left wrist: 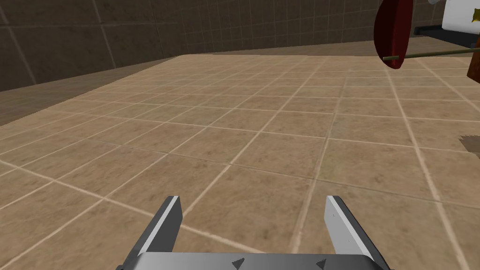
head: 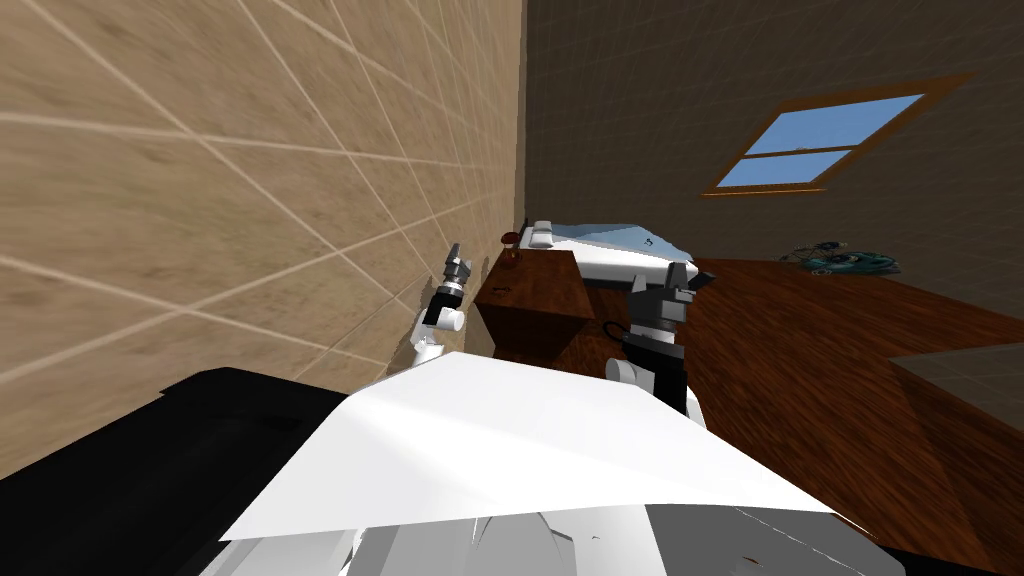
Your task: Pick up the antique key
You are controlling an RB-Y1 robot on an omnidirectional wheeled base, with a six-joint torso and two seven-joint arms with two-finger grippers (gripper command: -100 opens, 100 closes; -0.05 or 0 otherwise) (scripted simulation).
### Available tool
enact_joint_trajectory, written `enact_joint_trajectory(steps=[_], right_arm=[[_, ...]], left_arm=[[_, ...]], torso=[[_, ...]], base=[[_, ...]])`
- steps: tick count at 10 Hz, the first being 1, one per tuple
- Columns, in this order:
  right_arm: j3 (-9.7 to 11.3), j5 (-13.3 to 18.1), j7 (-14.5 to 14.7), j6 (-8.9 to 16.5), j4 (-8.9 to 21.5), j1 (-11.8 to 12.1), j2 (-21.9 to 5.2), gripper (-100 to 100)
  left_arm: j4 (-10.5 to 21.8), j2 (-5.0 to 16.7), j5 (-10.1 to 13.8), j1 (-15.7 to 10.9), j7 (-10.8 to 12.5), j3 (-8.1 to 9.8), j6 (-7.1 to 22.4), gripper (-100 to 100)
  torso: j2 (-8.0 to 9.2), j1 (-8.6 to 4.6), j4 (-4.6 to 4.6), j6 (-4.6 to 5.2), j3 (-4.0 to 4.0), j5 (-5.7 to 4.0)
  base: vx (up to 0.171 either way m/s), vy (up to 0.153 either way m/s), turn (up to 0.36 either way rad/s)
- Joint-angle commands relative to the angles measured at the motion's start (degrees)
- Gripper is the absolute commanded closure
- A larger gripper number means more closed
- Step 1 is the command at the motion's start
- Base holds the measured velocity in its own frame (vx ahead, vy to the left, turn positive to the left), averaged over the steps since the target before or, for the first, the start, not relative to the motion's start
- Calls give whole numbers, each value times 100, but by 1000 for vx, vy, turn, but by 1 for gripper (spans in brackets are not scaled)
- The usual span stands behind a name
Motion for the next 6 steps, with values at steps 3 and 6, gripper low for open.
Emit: enact_joint_trajectory(steps=[3,6], right_arm=[[0,0,0,0,0,0,0,0],[0,0,0,0,0,0,0,0]], left_arm=[[160,99,82,-300,154,156,606,-100],[285,158,134,-521,245,253,980,-100]], torso=[[0,6,0,0,0,1],[-5,6,-1,0,-3,1]], base=[[-46,-27,8],[-30,-21,4]])
